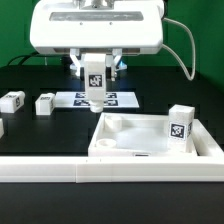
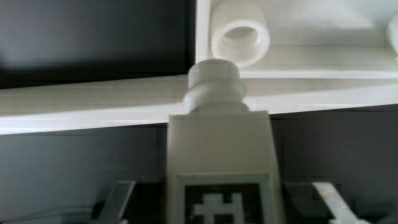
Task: Assemble square table
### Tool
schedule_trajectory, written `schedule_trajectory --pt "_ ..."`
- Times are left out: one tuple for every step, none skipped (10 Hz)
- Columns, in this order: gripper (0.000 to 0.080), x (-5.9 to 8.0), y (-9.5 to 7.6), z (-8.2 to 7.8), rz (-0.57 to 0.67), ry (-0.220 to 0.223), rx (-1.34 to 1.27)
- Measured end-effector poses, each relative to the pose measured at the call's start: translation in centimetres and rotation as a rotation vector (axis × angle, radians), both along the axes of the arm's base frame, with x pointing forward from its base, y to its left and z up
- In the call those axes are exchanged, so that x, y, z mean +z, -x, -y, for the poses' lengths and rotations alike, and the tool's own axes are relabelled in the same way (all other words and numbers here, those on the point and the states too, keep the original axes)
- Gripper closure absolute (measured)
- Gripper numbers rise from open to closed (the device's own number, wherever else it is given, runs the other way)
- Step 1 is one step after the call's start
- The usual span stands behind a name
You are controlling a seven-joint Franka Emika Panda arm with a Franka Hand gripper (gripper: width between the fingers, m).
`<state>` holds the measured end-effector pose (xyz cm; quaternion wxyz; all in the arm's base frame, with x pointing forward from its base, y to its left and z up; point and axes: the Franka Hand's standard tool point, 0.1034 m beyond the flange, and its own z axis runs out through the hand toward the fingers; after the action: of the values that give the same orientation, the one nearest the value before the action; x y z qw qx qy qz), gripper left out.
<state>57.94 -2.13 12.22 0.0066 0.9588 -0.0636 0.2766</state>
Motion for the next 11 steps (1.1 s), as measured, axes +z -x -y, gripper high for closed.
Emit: schedule_trajectory --pt "0.0512 -0.1 0.0 0.0 -0.002 0.004 0.005" --pt "0.0512 -0.1 0.1 0.1 -0.002 0.004 0.005" --pt "0.0512 -0.1 0.1 0.1 -0.003 0.004 0.006" --pt "0.0512 -0.1 0.1 0.1 -0.003 0.004 0.006" --pt "0.0512 -0.2 0.1 0.0 -0.004 0.004 0.006" --pt "0.0512 -0.5 -0.1 0.0 -0.003 0.005 0.006" --pt "0.0512 -0.7 -0.6 0.0 0.000 0.005 0.006" --pt "0.0512 -0.9 -1.1 0.2 0.004 0.006 0.004" --pt "0.0512 -1.2 -1.3 0.2 0.004 0.007 0.003" --pt "0.0512 -2.0 -1.5 0.3 0.001 0.009 0.003" --pt "0.0512 -2.7 -1.8 0.3 0.005 0.012 0.002"
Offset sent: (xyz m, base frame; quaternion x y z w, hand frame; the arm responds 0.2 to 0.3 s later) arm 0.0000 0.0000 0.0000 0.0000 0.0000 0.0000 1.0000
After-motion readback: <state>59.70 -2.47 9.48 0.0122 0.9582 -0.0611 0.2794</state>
